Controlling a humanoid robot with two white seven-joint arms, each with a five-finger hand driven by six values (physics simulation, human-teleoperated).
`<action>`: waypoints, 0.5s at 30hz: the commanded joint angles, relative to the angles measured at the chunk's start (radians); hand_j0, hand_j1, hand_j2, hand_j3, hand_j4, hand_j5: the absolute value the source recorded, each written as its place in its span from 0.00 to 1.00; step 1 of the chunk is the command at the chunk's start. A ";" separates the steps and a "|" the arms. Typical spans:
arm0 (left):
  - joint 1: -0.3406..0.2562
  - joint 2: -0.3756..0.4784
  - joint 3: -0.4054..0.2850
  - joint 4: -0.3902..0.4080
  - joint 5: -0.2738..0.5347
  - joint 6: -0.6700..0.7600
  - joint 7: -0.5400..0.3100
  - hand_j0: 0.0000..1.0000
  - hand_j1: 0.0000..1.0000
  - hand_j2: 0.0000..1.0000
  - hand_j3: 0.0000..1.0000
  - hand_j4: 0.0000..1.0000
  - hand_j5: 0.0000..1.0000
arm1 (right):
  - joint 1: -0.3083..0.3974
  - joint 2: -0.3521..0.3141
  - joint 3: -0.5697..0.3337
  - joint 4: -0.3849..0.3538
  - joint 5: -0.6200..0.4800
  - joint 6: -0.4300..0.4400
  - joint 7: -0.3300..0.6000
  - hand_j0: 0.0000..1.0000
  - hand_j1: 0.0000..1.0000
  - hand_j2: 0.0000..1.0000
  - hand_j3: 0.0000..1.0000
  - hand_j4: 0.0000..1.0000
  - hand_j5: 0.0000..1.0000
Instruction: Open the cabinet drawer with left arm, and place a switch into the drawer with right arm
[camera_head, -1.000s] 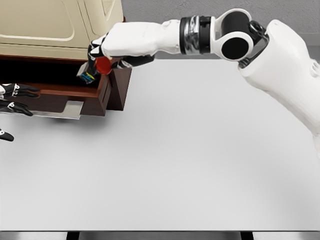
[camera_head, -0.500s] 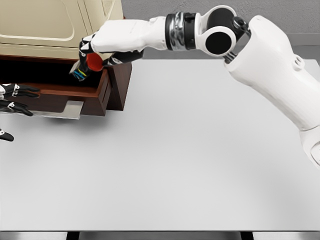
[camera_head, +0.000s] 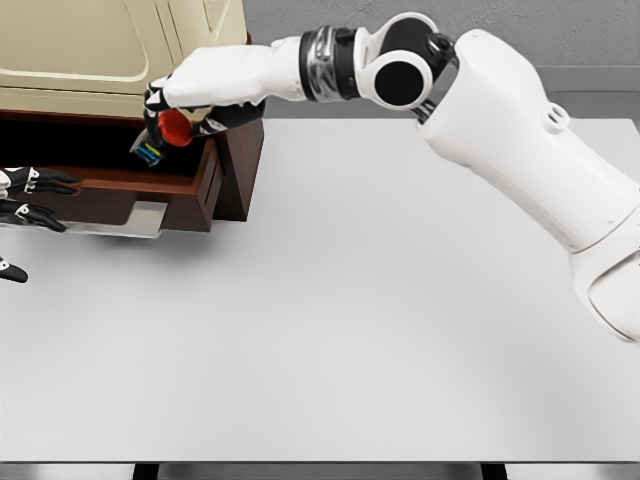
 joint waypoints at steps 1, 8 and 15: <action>0.082 -0.006 -0.034 -0.002 -0.069 0.007 0.003 1.00 1.00 1.00 1.00 1.00 1.00 | -0.002 0.016 0.004 0.024 0.008 0.003 0.000 0.51 0.51 0.51 0.51 0.51 0.51; 0.082 -0.015 -0.034 -0.002 -0.069 0.007 0.003 1.00 1.00 1.00 1.00 1.00 1.00 | -0.012 0.038 0.010 0.056 0.008 0.030 0.000 0.96 0.96 0.96 0.96 0.96 0.96; 0.082 -0.015 -0.034 -0.002 -0.069 0.007 0.003 1.00 1.00 1.00 1.00 1.00 1.00 | 0.000 -0.048 0.007 -0.142 0.005 0.013 0.000 1.00 1.00 1.00 1.00 1.00 1.00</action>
